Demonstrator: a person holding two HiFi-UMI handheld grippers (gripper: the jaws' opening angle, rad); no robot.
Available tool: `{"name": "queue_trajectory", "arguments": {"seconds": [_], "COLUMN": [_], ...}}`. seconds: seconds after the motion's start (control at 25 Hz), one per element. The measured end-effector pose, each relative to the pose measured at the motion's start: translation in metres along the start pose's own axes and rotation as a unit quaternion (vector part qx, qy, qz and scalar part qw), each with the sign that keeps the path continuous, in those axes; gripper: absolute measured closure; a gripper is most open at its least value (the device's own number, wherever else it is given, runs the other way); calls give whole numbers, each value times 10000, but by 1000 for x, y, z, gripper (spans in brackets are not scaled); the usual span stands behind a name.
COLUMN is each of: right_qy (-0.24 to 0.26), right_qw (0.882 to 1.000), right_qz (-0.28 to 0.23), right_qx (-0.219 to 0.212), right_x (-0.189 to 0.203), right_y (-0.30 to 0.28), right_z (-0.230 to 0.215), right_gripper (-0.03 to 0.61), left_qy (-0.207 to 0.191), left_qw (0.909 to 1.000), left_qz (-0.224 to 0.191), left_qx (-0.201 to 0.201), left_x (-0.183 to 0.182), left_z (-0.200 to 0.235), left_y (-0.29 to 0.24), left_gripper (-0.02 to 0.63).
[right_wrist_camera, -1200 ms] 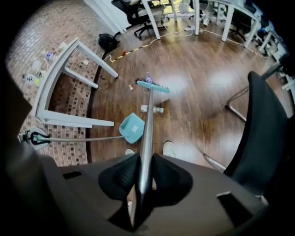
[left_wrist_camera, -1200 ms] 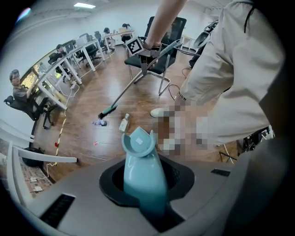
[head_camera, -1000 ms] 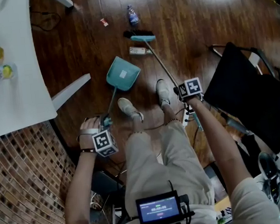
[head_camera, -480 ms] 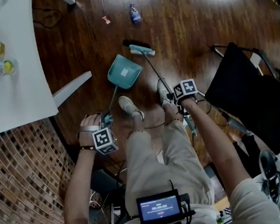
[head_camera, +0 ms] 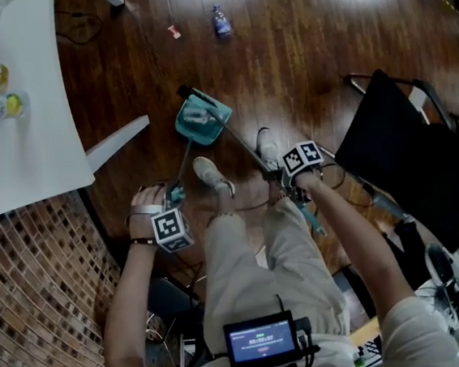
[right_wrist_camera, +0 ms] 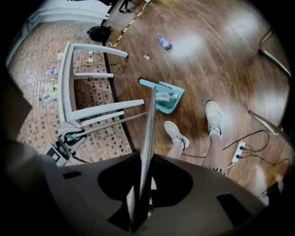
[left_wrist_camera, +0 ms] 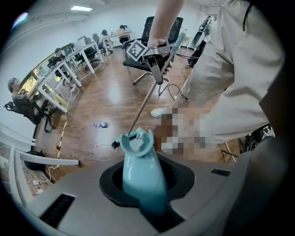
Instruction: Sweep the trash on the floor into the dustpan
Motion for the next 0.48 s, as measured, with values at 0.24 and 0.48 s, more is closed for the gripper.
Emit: {"name": "queue_trajectory", "arguments": {"seconds": [0.24, 0.48], "right_qy": [240, 176], "right_qw": [9988, 9973], "right_qz": [-377, -673], "right_qx": [-218, -214], "right_x": [5, 2], "right_y": [18, 29], "right_z": [12, 11], "right_gripper": [479, 479], "left_qy": [1, 0], "left_qw": [10000, 10000], "left_qz": [11, 5], "left_qx": [-33, -70], "left_x": [-1, -3], "left_z": [-3, -8], "left_y": [-1, -1], "left_gripper": [535, 534]}}
Point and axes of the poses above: the fingertips, and each gripper's own axes: y backward along the fingers, z to its left, x out of its underside, the point moved 6 cm from there along y, backward along the fingers, and after that the axes turned 10 degrees about -y, right-handed, at the moved point
